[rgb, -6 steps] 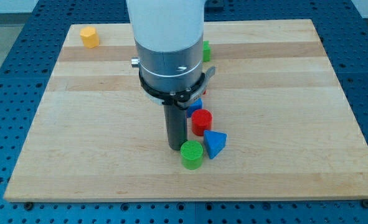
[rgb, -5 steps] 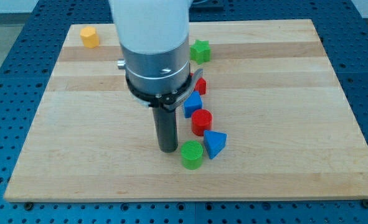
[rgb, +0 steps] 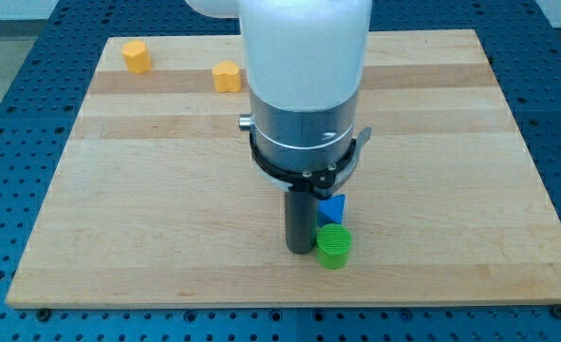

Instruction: Slide the green circle to the bottom right side of the board

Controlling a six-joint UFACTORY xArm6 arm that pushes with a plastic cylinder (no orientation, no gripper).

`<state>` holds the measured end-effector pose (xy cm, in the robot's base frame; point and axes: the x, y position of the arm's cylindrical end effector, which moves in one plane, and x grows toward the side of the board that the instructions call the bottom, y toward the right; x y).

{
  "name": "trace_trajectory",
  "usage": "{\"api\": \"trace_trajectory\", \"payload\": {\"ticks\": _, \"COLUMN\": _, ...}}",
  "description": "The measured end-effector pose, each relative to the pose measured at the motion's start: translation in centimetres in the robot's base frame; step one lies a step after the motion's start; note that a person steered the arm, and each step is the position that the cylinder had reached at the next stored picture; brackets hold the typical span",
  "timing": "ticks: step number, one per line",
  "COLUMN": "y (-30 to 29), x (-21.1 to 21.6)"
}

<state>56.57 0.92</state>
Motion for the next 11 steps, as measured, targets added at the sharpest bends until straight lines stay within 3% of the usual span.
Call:
{"api": "trace_trajectory", "payload": {"ticks": 5, "y": 1.9, "x": 1.3}}
{"api": "trace_trajectory", "payload": {"ticks": 11, "y": 15.4, "x": 1.3}}
